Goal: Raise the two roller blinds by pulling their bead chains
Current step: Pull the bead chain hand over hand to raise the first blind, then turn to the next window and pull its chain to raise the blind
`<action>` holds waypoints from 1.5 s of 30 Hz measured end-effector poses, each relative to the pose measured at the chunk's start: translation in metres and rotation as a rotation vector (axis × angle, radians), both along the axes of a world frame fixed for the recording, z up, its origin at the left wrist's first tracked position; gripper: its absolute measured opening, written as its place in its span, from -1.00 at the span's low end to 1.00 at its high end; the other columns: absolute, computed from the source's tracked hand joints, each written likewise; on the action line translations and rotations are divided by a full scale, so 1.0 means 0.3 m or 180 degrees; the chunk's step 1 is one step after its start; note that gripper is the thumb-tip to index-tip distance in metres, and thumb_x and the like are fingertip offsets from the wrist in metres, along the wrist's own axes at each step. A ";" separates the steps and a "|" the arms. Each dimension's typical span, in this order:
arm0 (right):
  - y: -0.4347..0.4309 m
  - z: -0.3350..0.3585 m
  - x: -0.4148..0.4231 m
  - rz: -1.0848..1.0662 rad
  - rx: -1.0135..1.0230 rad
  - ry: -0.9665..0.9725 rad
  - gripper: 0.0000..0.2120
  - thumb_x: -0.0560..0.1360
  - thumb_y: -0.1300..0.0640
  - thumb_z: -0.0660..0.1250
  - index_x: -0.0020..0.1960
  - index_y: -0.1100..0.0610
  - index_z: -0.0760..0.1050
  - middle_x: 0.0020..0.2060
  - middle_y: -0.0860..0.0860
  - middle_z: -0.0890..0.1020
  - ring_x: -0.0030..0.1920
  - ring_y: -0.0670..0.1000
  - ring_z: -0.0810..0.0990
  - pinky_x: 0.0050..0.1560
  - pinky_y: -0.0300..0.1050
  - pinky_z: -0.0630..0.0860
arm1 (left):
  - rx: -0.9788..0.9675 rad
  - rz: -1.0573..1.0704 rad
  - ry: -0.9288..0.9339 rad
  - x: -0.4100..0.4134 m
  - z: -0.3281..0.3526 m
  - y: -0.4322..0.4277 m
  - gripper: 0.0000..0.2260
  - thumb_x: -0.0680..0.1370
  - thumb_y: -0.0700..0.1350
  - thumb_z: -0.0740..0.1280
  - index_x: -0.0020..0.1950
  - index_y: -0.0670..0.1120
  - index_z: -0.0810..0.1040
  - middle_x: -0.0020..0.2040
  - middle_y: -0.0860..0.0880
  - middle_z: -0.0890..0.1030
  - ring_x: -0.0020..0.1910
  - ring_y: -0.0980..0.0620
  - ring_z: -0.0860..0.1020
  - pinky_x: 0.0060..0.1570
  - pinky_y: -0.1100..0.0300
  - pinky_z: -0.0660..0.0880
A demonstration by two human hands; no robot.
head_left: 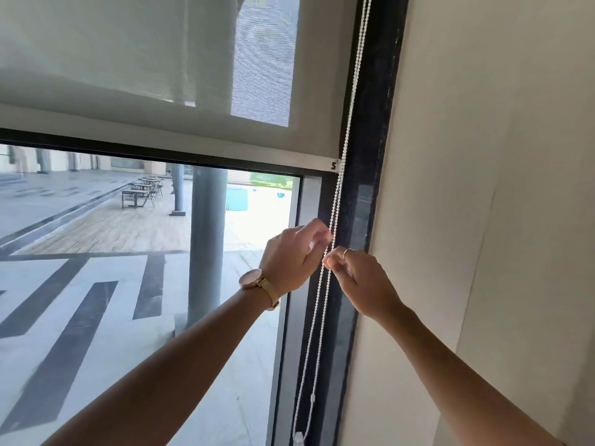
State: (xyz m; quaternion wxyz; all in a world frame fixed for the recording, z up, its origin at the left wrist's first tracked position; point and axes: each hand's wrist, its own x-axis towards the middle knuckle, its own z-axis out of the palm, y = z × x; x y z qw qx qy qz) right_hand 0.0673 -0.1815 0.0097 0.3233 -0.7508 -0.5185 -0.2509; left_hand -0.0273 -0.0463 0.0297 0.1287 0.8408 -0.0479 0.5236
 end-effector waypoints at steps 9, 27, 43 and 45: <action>0.133 -0.063 -0.506 -0.0330 -0.0210 0.0233 -0.76 0.58 -0.02 0.14 0.07 0.02 0.55 -0.07 -0.05 0.73 -0.03 0.00 0.70 0.07 -0.07 0.60 | 0.0899 0.1176 0.0090 -0.640 -0.084 0.118 -0.83 0.57 -0.01 0.23 -0.06 -0.07 0.53 -0.33 0.01 0.67 -0.32 -0.03 0.63 -0.14 0.16 0.51; 0.862 -0.337 -2.254 0.2257 -0.0021 0.1974 -0.93 0.53 0.03 0.28 -0.13 -0.08 0.51 -0.36 -0.12 0.70 -0.34 -0.12 0.68 -0.21 0.12 0.64 | -0.1191 0.3198 0.0830 -2.447 -0.451 0.565 -0.86 0.52 0.12 0.20 -0.07 0.08 0.43 -0.26 0.13 0.68 -0.29 0.12 0.64 -0.22 0.12 0.60; 1.803 -0.399 -3.655 0.3764 -0.0395 0.1751 -0.80 0.48 0.25 0.30 -0.13 -0.03 0.59 -0.21 -0.25 0.63 -0.20 -0.25 0.62 -0.23 -0.32 0.53 | -0.1318 0.4583 0.0783 -3.879 -0.476 1.201 -0.74 0.56 0.20 0.08 -0.04 0.07 0.44 -0.23 0.12 0.69 -0.25 0.12 0.65 -0.30 0.13 0.57; 1.891 -0.372 -3.836 0.3988 -0.0280 0.1826 -0.84 0.49 0.22 0.29 -0.11 -0.01 0.58 -0.24 -0.22 0.65 -0.20 -0.24 0.65 -0.27 -0.31 0.55 | -0.1326 0.4717 0.0813 -4.046 -0.458 1.272 -0.74 0.56 0.19 0.08 -0.02 0.07 0.45 -0.21 0.11 0.69 -0.22 0.10 0.65 -0.25 0.09 0.58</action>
